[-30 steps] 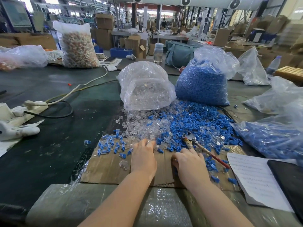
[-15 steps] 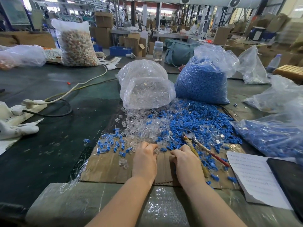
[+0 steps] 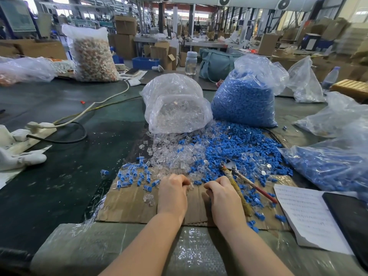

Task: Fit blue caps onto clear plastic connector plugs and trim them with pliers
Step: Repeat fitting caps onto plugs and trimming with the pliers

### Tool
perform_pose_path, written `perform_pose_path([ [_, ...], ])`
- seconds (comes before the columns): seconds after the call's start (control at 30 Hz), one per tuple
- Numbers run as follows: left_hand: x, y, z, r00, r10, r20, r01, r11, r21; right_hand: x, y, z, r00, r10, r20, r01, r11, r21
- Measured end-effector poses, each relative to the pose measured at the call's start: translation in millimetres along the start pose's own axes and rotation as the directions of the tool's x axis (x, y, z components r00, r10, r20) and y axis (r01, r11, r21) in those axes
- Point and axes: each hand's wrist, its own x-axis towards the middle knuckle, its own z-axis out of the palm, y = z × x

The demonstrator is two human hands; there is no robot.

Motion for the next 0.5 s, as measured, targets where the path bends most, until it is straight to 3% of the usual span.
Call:
perform_pose_path([
  [0.3,3.1,-2.0,2.0,1.0,0.001,0.017,-0.002,0.999,0.055,-5.4,0.2,2.9,0.996,-0.072,0.046,0.077,0.991,-0.108],
  [0.5,2.2,1.4,-0.7,1.0,0.023,-0.007,-0.022,0.999,0.029,-3.0,2.0,4.2,0.999,-0.035,0.037,0.04,0.989,-0.141],
])
